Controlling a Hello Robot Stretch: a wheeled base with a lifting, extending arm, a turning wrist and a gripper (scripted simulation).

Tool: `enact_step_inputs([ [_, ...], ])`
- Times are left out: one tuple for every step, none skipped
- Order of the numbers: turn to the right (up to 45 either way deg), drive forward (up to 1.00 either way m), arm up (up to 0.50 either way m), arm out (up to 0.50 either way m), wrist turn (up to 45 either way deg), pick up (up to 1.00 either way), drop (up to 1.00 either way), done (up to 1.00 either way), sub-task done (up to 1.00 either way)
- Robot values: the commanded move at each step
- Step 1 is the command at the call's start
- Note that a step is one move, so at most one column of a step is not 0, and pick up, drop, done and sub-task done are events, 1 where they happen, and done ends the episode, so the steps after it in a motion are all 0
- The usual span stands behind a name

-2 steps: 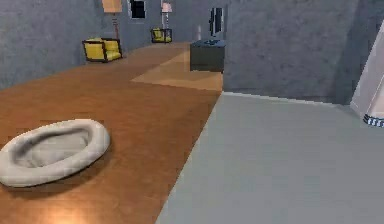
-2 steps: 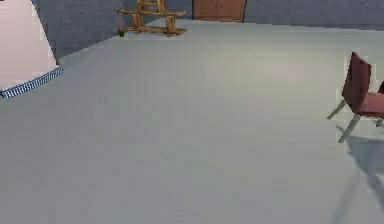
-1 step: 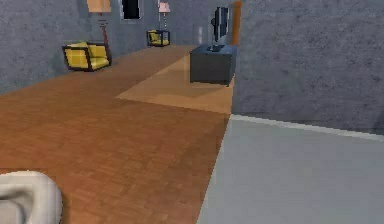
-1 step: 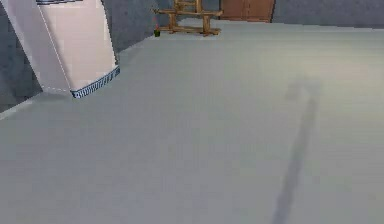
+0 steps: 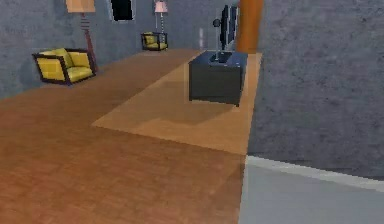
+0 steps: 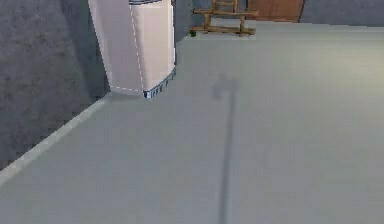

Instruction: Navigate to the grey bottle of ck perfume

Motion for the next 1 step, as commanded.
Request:
enact_step_inputs([
  [0.0,1.0,0.0,0.0,0.0,0.0,0.0,0.0,0.0],
])
